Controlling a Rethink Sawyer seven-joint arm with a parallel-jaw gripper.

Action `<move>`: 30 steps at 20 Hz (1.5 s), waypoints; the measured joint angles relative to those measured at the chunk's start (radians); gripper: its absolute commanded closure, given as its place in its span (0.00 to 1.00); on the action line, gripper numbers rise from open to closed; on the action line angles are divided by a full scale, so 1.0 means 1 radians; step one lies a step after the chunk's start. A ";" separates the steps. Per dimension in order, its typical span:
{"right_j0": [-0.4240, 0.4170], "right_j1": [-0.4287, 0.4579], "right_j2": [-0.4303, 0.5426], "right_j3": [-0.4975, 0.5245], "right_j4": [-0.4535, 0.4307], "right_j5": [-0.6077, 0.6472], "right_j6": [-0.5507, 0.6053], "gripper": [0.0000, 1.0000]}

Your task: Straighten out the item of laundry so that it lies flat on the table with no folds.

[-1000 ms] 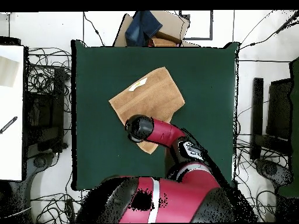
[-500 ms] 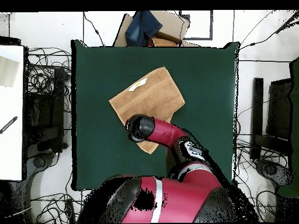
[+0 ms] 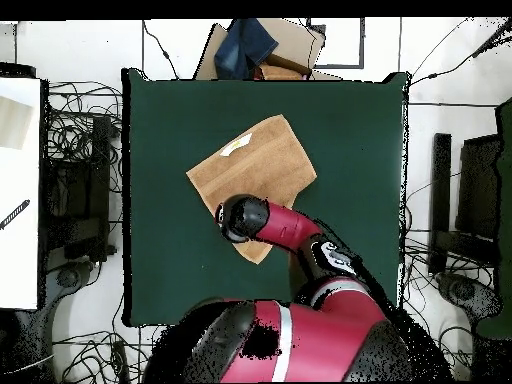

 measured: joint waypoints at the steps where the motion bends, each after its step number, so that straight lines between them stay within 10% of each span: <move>1: -0.023 0.002 0.019 0.005 -0.003 0.002 0.000 1.00; 17: -0.530 0.175 0.433 0.074 -0.249 0.010 0.000 1.00; 30: -0.574 0.216 0.470 0.071 -0.267 0.006 0.064 1.00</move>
